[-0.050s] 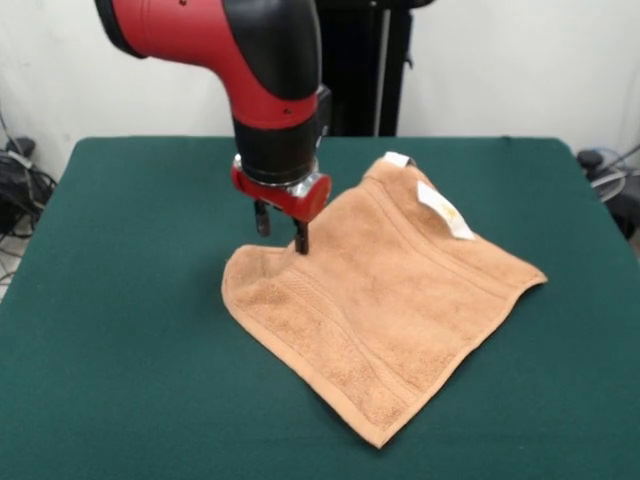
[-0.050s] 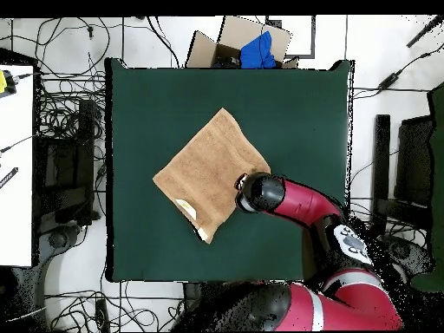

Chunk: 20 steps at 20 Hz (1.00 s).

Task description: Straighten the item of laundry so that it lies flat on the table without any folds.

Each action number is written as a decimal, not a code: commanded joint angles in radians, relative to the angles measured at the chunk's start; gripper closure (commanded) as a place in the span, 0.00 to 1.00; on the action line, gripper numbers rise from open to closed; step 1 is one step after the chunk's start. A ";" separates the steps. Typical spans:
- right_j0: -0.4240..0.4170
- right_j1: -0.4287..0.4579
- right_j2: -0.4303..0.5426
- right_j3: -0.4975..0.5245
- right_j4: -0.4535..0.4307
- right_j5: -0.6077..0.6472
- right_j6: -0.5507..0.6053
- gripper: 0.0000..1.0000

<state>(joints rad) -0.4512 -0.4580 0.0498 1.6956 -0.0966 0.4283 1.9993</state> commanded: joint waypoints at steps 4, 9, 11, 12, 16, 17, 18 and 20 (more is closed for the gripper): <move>-0.046 0.015 0.036 -0.079 -0.066 0.015 -0.026 0.00; -0.057 -0.051 0.044 -0.061 -0.056 0.088 -0.045 0.00; -0.065 -0.085 0.052 -0.043 -0.047 0.121 -0.051 0.00; -0.068 -0.112 0.057 -0.028 -0.044 0.137 -0.055 0.00; -0.058 -0.197 0.066 0.005 -0.018 0.220 -0.042 0.00; -0.054 -0.213 0.070 0.010 -0.013 0.235 -0.036 0.00; -0.047 -0.225 0.070 0.008 -0.004 0.257 -0.027 0.00; -0.030 -0.264 0.066 0.020 0.009 0.301 -0.006 0.00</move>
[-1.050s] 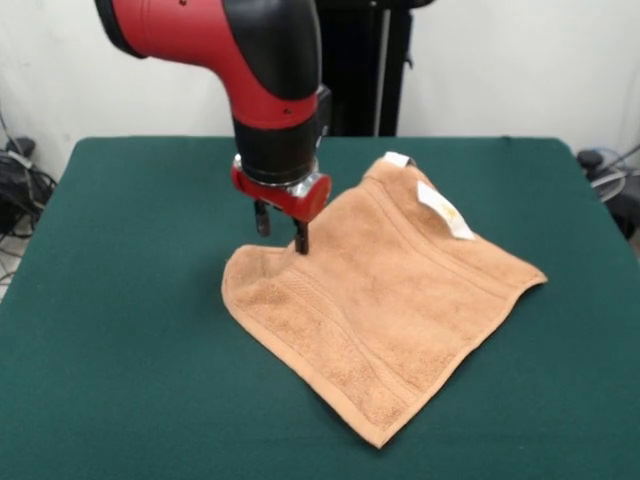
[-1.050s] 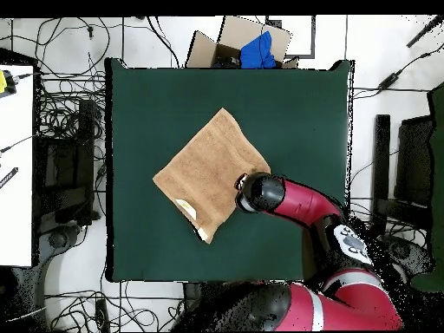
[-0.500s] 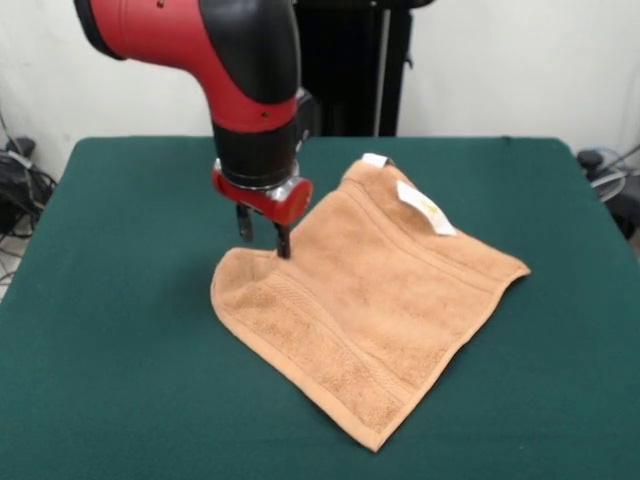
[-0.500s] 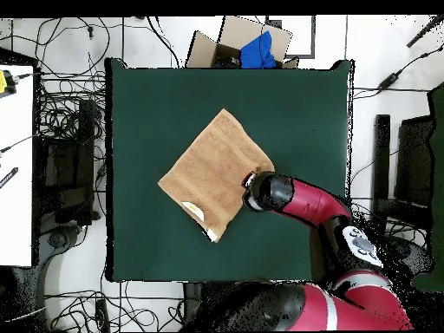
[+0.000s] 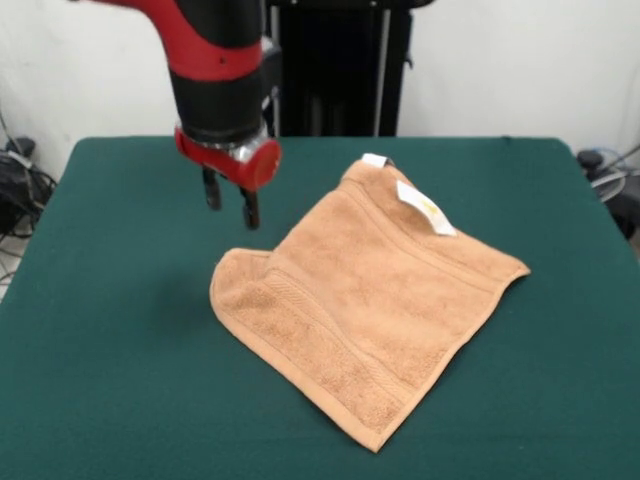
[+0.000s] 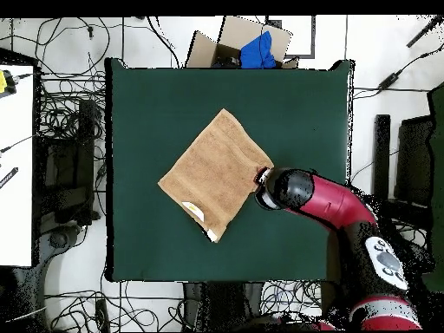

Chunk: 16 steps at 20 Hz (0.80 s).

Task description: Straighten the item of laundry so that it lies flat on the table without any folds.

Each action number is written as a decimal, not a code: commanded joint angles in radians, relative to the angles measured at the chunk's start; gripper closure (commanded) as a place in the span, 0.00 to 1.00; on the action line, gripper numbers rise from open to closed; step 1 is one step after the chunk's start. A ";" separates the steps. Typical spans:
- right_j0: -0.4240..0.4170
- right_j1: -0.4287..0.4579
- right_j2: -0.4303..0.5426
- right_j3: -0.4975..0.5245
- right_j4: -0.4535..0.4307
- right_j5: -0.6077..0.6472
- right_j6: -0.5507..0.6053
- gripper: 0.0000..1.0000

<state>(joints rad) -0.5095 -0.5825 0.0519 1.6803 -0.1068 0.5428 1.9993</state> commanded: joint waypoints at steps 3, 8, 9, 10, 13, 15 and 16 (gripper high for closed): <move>0.051 -0.157 0.050 0.017 0.011 0.236 0.008 0.00; 0.048 -0.115 0.049 -0.005 -0.017 0.198 0.017 0.00; 0.050 -0.109 0.046 -0.010 -0.022 0.195 0.019 0.00; 0.049 -0.098 0.045 -0.018 -0.027 0.189 0.020 0.00; 0.039 -0.061 0.046 -0.036 -0.037 0.163 0.015 0.00; 0.038 -0.042 0.044 -0.051 -0.043 0.154 0.015 0.00; 0.040 -0.044 0.042 -0.042 -0.045 0.144 0.017 0.00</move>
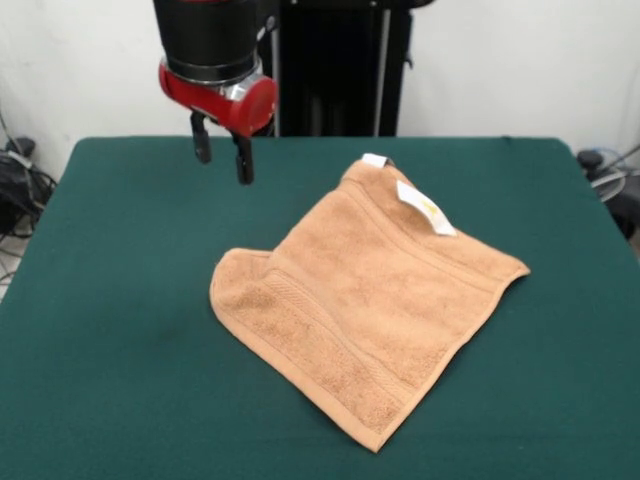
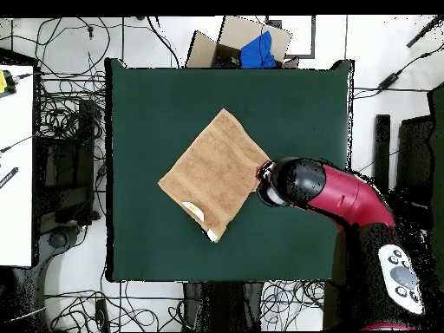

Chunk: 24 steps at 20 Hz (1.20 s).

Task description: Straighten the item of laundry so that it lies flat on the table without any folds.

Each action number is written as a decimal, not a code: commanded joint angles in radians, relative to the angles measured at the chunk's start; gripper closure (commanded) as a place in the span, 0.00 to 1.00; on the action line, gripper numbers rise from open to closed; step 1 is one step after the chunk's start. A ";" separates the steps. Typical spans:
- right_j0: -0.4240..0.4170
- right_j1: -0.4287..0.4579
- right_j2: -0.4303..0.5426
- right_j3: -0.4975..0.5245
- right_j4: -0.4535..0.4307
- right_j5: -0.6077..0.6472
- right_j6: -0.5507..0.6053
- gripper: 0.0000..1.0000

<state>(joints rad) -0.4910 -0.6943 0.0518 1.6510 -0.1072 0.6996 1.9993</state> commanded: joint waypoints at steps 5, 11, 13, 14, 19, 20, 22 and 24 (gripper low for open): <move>0.026 0.086 0.038 -0.014 -0.049 -0.039 0.026 0.00; 0.033 0.122 0.032 -0.033 -0.057 -0.066 0.037 0.00; 0.034 0.149 0.029 -0.061 -0.060 -0.072 0.039 0.00; 0.037 0.166 0.025 -0.079 -0.062 -0.075 0.043 0.00; 0.041 0.239 0.021 -0.143 -0.063 -0.100 0.052 0.00; 0.042 0.246 0.020 -0.149 -0.063 -0.105 0.054 0.00; 0.044 0.256 0.018 -0.162 -0.061 -0.111 0.057 0.00; 0.045 0.266 0.016 -0.171 -0.060 -0.121 0.058 0.00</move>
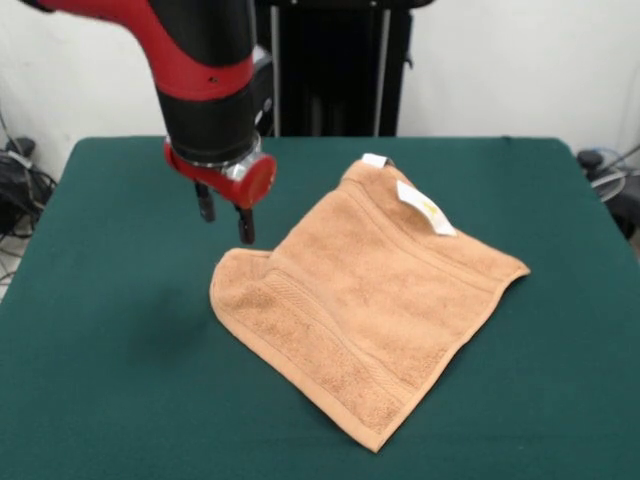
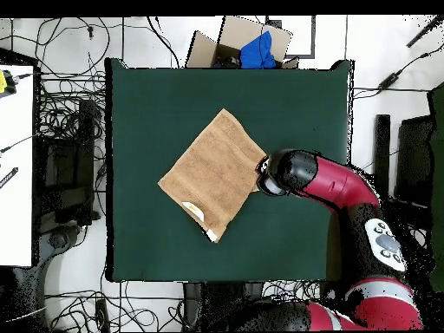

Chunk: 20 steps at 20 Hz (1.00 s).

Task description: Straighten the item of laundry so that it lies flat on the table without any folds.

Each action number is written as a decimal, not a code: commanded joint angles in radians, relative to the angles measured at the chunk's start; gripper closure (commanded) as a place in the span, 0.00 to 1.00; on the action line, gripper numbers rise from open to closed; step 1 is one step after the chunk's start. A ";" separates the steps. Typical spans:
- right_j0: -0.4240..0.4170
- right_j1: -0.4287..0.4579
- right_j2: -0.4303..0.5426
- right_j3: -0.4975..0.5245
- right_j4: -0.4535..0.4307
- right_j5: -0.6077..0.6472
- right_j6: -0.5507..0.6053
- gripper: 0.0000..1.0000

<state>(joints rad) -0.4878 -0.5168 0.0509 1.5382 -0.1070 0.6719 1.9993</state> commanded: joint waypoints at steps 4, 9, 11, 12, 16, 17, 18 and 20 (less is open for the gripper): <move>0.042 0.112 0.016 -0.070 -0.055 -0.114 0.061 0.00; 0.047 0.118 0.013 -0.068 -0.053 -0.123 0.059 0.00; 0.053 0.123 0.009 -0.069 -0.053 -0.129 0.065 0.00; 0.057 0.127 0.007 -0.075 -0.052 -0.130 0.067 0.00; 0.065 0.140 0.003 -0.088 -0.051 -0.135 0.070 0.00; 0.068 0.142 0.001 -0.091 -0.051 -0.133 0.070 0.00; 0.070 0.144 -0.001 -0.093 -0.052 -0.133 0.069 0.00; 0.071 0.151 -0.003 -0.103 -0.057 -0.128 0.061 0.00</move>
<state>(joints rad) -0.4671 -0.3974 0.0476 1.4643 -0.1070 0.6010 1.9993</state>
